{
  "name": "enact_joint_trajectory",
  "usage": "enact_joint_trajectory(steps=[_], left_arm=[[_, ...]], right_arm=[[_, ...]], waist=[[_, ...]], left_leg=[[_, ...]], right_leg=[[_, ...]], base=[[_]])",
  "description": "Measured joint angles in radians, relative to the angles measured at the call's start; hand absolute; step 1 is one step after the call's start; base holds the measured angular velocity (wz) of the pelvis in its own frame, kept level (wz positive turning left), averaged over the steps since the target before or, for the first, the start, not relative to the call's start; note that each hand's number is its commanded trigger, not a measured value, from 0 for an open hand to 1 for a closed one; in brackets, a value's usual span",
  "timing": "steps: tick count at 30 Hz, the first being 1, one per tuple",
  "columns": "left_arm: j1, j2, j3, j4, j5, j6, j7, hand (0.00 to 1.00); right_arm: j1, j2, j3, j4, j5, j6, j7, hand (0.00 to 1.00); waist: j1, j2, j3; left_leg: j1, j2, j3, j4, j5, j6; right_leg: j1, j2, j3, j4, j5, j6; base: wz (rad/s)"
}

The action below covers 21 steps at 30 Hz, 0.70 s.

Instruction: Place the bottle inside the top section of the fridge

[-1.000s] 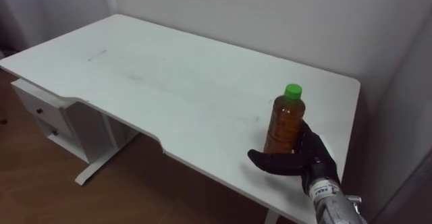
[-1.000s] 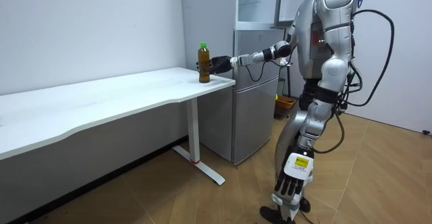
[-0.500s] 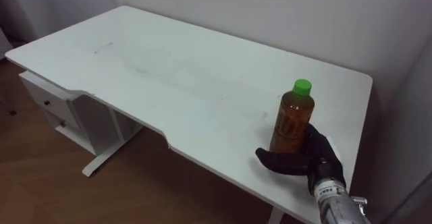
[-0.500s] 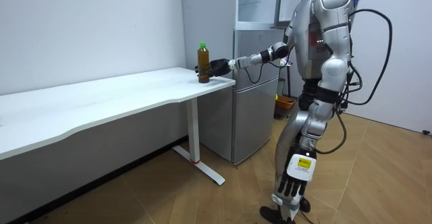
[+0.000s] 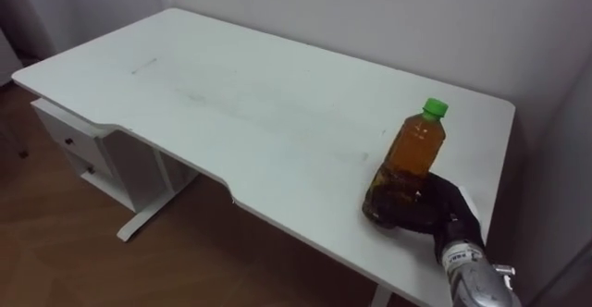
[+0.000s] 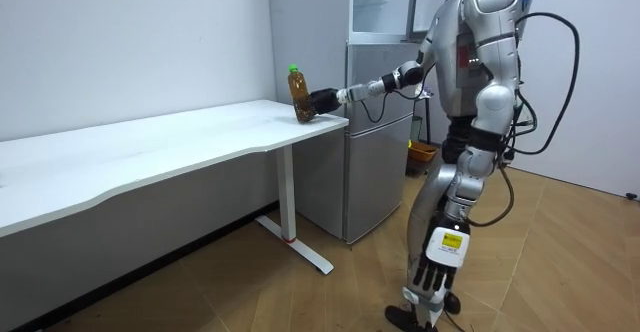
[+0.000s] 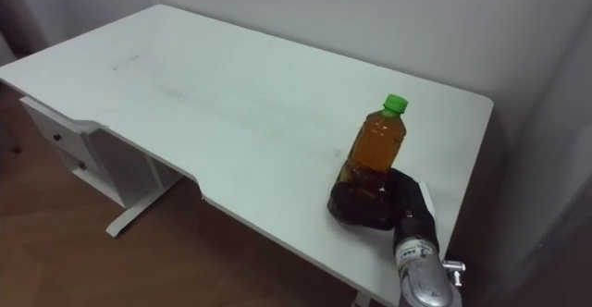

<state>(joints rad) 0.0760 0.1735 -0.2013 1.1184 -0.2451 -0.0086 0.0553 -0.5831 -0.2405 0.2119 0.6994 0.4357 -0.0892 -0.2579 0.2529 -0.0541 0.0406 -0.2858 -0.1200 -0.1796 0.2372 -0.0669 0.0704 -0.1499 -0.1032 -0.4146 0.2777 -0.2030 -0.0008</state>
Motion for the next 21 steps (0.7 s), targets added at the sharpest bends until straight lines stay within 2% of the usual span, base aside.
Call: enact_joint_trajectory(steps=[6,11,12,14,16,18,21], left_arm=[[0.034,0.005,0.001,-0.003,0.001,0.0,-0.002,0.0],[0.064,0.011,0.001,-0.002,0.013,0.002,-0.002,0.0],[0.085,0.012,0.005,-0.012,0.038,0.003,-0.002,0.0],[0.119,0.012,0.006,-0.033,0.092,0.004,-0.002,0.0],[0.143,0.008,0.032,-0.043,0.147,0.009,-0.007,0.0],[0.158,0.009,0.049,-0.046,0.155,0.011,-0.007,0.0],[0.198,0.01,0.089,-0.067,0.203,0.015,-0.008,0.0]], right_arm=[[0.0,-0.027,0.004,0.031,0.057,0.004,0.046,1.0],[0.0,-0.041,0.006,0.037,0.056,0.038,0.089,1.0],[0.0,-0.043,0.006,0.029,0.043,0.053,0.096,1.0],[0.0,-0.051,0.006,0.011,0.025,0.06,0.1,1.0],[0.001,-0.067,0.006,-0.054,0.006,0.066,0.095,1.0],[0.016,-0.082,0.008,-0.132,-0.011,0.069,0.099,1.0],[0.022,-0.087,0.012,-0.231,-0.041,0.069,0.118,1.0]], waist=[[0.0,0.001,-0.0009],[-0.003,0.005,-0.0035],[-0.007,0.007,-0.007],[-0.009,0.01,-0.0095],[-0.008,0.012,-0.0116],[-0.011,0.012,-0.0129],[-0.028,0.012,-0.0199]], left_leg=[[0.021,-0.001,0.0,-0.001,0.0,0.0],[0.04,-0.001,0.001,-0.002,-0.001,0.0],[0.046,-0.001,0.007,-0.002,-0.001,0.001],[0.055,-0.001,0.01,-0.003,-0.002,0.002],[0.062,0.0,0.013,-0.003,-0.002,0.002],[0.077,0.0,0.012,-0.007,-0.002,0.003],[0.132,0.0,0.013,-0.025,-0.005,0.004]], right_leg=[[0.023,-0.001,-0.004,-0.007,0.0,0.001],[0.044,0.0,-0.002,-0.011,0.0,0.001],[0.053,0.001,-0.002,-0.02,0.001,0.002],[0.065,0.002,-0.001,-0.026,0.002,0.003],[0.067,0.002,0.007,-0.023,0.003,0.004],[0.083,0.003,0.007,-0.028,0.003,0.004],[0.14,0.005,0.007,-0.052,0.005,0.008]], base=[[0.01],[0.0],[0.0],[0.0],[-0.04],[0.0],[0.0]])
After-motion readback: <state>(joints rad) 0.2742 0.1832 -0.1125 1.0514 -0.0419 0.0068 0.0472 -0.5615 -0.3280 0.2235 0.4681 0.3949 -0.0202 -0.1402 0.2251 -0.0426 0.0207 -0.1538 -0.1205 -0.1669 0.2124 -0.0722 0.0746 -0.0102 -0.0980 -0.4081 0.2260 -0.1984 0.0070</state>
